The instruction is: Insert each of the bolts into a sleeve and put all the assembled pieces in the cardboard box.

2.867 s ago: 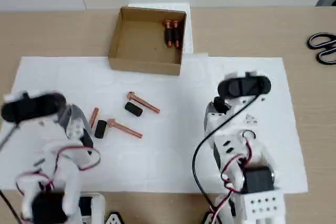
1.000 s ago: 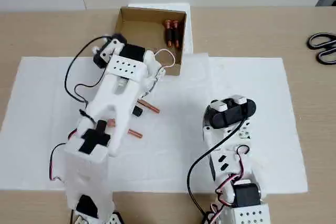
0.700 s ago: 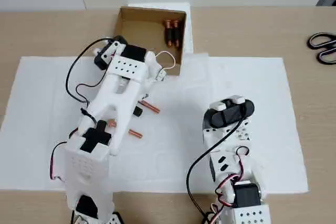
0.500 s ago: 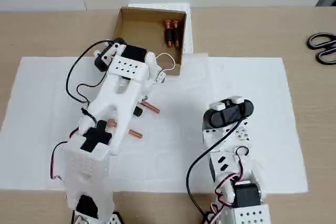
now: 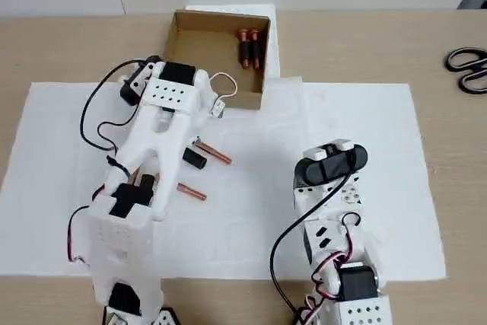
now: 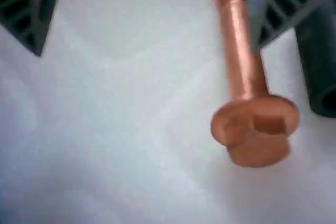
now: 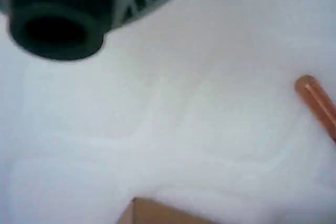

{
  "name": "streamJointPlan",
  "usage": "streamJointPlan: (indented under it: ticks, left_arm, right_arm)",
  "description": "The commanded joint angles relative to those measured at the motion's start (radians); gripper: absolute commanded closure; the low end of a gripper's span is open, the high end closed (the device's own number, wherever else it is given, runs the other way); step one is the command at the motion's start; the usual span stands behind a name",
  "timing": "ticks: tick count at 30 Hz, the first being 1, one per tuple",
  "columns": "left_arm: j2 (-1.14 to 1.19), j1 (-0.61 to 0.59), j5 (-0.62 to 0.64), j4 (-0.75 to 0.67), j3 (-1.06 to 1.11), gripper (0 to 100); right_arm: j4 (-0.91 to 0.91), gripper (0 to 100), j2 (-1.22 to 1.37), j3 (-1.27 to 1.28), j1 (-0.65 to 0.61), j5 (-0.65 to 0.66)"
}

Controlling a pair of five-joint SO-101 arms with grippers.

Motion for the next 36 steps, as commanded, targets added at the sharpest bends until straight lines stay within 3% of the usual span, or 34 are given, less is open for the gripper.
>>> streamJointPlan:
  ticks: [1, 15, 28, 31, 34, 36]
  left_arm:
    - [-0.006, -0.003, 0.006, 0.006, -0.016, 76]
    - [0.0, -0.011, 0.044, -0.057, 0.065, 76]
    - [0.187, -0.011, 0.048, -0.078, 0.058, 76]
    - [0.181, -0.011, 0.048, -0.077, 0.047, 82]
    - [0.181, -0.012, 0.046, -0.051, -0.004, 97]
    - [0.184, -0.008, 0.046, -0.035, -0.042, 98]
  right_arm:
    - [-0.001, 99.5, -0.016, 0.006, 0.007, 0.0]
    - [0.002, 99.5, -0.016, 0.006, 0.007, 0.0]
    - [0.007, 99.5, -0.016, 0.006, 0.007, 0.0]
    - [0.007, 99.5, -0.016, 0.006, 0.007, 0.0]
    - [0.007, 99.5, -0.016, 0.006, 0.007, 0.0]
    - [0.007, 99.5, -0.016, 0.006, 0.007, 0.0]
